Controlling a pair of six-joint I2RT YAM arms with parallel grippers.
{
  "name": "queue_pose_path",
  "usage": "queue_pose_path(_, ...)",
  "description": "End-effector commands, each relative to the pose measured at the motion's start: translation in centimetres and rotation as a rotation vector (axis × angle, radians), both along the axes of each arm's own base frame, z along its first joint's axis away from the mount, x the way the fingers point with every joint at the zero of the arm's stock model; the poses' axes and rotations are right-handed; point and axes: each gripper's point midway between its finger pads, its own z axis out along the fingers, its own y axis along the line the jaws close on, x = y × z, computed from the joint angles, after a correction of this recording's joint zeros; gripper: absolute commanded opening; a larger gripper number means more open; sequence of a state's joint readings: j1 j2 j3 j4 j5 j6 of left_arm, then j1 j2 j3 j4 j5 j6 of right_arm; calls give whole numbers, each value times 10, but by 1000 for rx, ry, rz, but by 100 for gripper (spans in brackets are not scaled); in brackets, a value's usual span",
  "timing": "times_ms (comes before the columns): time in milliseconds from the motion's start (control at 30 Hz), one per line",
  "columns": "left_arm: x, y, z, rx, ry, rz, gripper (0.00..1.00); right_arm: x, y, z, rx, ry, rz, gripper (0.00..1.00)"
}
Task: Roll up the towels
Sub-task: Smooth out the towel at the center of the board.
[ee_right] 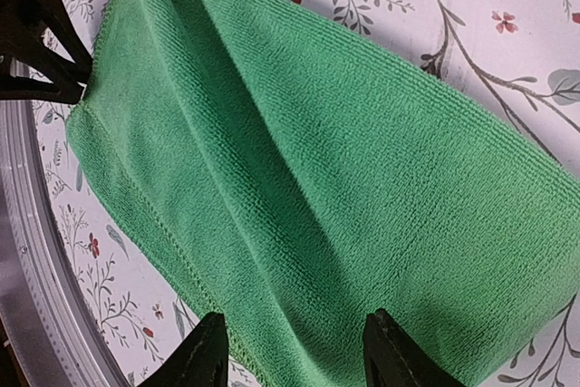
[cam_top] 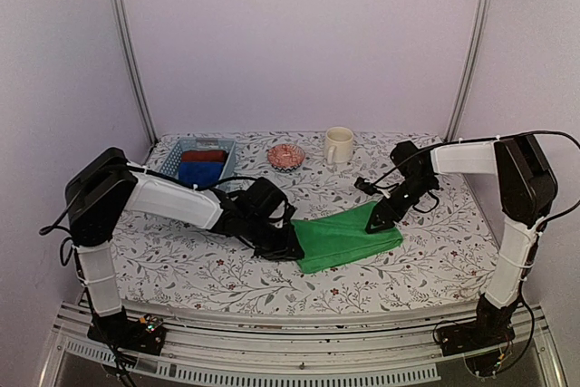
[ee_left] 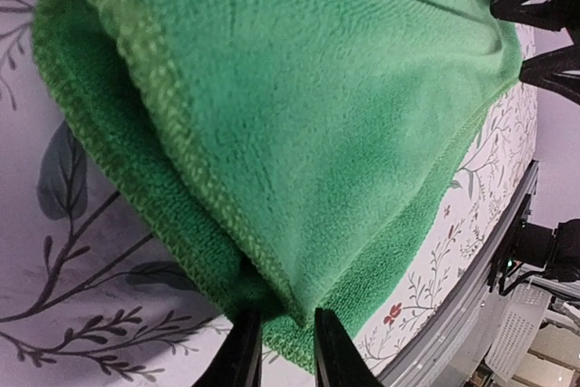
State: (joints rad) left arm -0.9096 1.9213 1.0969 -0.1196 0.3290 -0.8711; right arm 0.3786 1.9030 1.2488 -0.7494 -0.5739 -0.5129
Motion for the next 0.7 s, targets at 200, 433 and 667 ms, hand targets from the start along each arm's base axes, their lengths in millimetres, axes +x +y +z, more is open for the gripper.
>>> queue_pose_path(200,-4,-9,-20,45,39,-28,24,-3,2,-10,12,22,13,53)
queue_pose_path(433,-1,-15,-7,13,15,-43,13,-3,2,-12,11,28,14,53)
queue_pose_path(667,-7,-9,15,-17,10,-32,10,-5,0,-17,1,38,13,53)
